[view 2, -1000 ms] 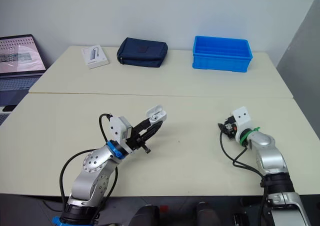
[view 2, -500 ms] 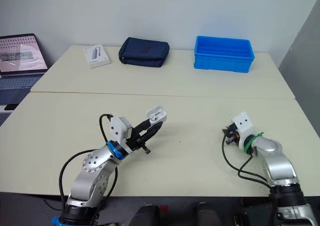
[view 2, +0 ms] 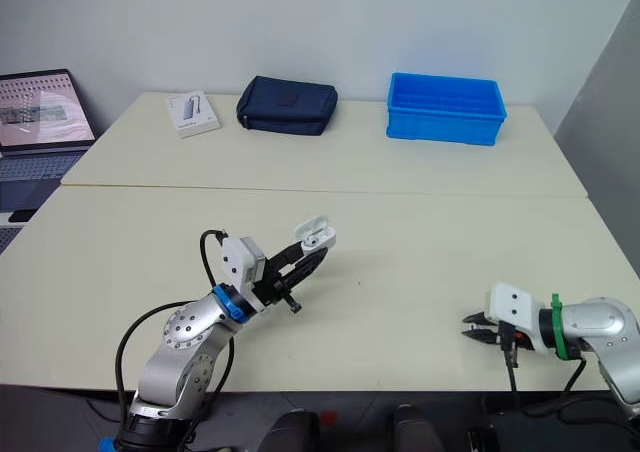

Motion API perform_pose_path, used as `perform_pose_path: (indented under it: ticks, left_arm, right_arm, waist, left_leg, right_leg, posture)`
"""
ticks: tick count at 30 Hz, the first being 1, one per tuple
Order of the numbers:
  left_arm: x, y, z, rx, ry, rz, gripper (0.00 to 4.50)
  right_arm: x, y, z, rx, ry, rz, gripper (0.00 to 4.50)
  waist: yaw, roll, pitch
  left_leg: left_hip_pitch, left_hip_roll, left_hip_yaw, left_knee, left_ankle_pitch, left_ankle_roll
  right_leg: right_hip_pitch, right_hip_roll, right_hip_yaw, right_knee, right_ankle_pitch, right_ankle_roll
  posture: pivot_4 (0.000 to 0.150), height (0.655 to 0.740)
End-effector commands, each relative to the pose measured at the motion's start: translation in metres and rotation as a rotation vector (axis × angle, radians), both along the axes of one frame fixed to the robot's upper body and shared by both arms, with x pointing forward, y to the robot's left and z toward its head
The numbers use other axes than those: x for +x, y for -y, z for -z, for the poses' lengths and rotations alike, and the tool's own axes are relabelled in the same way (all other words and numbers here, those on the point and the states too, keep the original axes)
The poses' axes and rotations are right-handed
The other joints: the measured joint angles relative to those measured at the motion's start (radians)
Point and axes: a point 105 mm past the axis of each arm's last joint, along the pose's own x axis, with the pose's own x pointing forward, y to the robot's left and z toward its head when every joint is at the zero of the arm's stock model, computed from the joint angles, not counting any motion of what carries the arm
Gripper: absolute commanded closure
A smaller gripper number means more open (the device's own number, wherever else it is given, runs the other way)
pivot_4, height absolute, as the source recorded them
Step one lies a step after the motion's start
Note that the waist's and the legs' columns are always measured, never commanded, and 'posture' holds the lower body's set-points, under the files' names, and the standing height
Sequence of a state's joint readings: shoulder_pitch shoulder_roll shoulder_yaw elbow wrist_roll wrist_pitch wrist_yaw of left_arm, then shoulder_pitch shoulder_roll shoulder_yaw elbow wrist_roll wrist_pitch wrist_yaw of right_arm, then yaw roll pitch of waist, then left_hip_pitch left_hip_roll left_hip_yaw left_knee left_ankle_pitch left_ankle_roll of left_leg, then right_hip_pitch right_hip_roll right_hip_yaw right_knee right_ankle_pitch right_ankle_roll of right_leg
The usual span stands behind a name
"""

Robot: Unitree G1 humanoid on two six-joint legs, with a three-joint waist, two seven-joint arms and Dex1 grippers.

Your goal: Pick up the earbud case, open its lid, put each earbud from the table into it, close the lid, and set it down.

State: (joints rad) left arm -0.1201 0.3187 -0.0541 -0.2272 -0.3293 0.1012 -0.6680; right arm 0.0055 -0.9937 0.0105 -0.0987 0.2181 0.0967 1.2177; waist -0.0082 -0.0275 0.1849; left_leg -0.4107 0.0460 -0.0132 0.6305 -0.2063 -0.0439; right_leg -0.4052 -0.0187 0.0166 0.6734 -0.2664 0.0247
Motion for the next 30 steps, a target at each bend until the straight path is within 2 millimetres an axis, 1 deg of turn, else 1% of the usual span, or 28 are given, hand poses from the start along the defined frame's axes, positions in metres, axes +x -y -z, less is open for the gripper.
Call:
perform_pose_path:
  ticks: [1,4,7,9,13,16,24,29,30]
  left_arm:
    - [-0.006,0.000,-0.013,0.000,0.054,0.016,3.72]
    - [-0.007,-0.001,-0.012,0.005,0.051,0.013,3.72]
    - [-0.010,-0.003,-0.011,0.008,0.046,0.010,3.72]
    - [-0.011,-0.004,-0.010,0.009,0.042,0.008,3.72]
    - [-0.014,-0.003,-0.008,0.009,0.033,0.006,3.72]
    - [-0.015,-0.004,-0.008,0.010,0.030,0.004,3.72]
    - [-0.020,-0.005,-0.008,0.011,0.013,0.000,3.72]
    - [-0.020,-0.004,-0.009,0.011,0.008,0.003,3.72]
    - [-0.020,-0.004,-0.010,0.011,0.008,0.002,3.72]
  right_arm:
    - [-0.002,0.012,-0.009,-0.033,-0.003,-0.061,4.09]
    - [-0.003,0.024,-0.011,-0.072,-0.026,-0.109,4.09]
    - [0.001,0.034,-0.017,-0.105,-0.033,-0.131,4.09]
    - [0.003,0.039,-0.016,-0.125,-0.047,-0.145,4.09]
    - [0.002,0.040,-0.011,-0.149,-0.090,-0.176,4.09]
    - [-0.002,0.040,-0.008,-0.153,-0.120,-0.202,4.09]
    - [-0.011,0.048,-0.010,-0.195,-0.145,-0.271,4.09]
    - [-0.011,0.053,-0.007,-0.223,-0.170,-0.269,4.09]
    - [-0.011,0.054,-0.007,-0.226,-0.175,-0.264,3.74]
  waist:
    - [0.000,0.000,0.000]
    - [0.000,0.000,0.000]
    - [-0.001,0.000,0.000]
    - [-0.001,0.000,0.000]
    - [0.001,0.000,0.000]
    - [0.001,0.000,0.000]
    - [0.001,0.000,0.000]
    - [0.001,0.000,0.000]
    - [0.001,0.000,0.000]
  left_leg:
    - [0.000,0.000,0.000,0.000,0.000,0.000]
    - [0.000,0.000,0.000,0.000,0.000,0.000]
    - [0.001,0.000,0.001,0.000,0.000,0.000]
    - [0.001,0.000,0.001,0.000,0.000,0.000]
    - [0.001,0.000,0.001,0.000,0.000,0.000]
    - [0.001,0.000,0.001,0.000,0.000,0.000]
    - [0.002,0.000,0.001,0.000,0.000,0.000]
    - [0.002,0.000,0.001,0.000,0.000,0.000]
    - [0.002,0.000,0.002,0.000,0.000,0.000]
  right_leg:
    - [0.000,0.000,0.000,0.000,0.000,0.000]
    - [0.000,0.000,0.000,0.000,0.000,0.000]
    - [0.000,0.000,0.001,0.000,0.000,0.000]
    - [0.000,0.000,0.001,0.001,0.000,0.000]
    - [0.000,0.000,0.001,0.001,0.000,0.000]
    - [0.000,0.000,0.001,0.001,0.000,0.000]
    - [0.000,0.000,0.001,0.002,0.000,0.000]
    - [0.000,0.000,0.001,0.002,0.000,0.000]
    - [0.000,0.000,0.002,0.002,0.000,0.000]
  posture:
    - [0.150,0.7376]
    - [0.150,0.7376]
    - [0.150,0.7376]
    - [0.150,0.7376]
    - [0.150,0.7376]
    - [0.150,0.7376]
    - [0.150,0.7376]
    - [0.150,0.7376]
    - [0.150,0.7376]
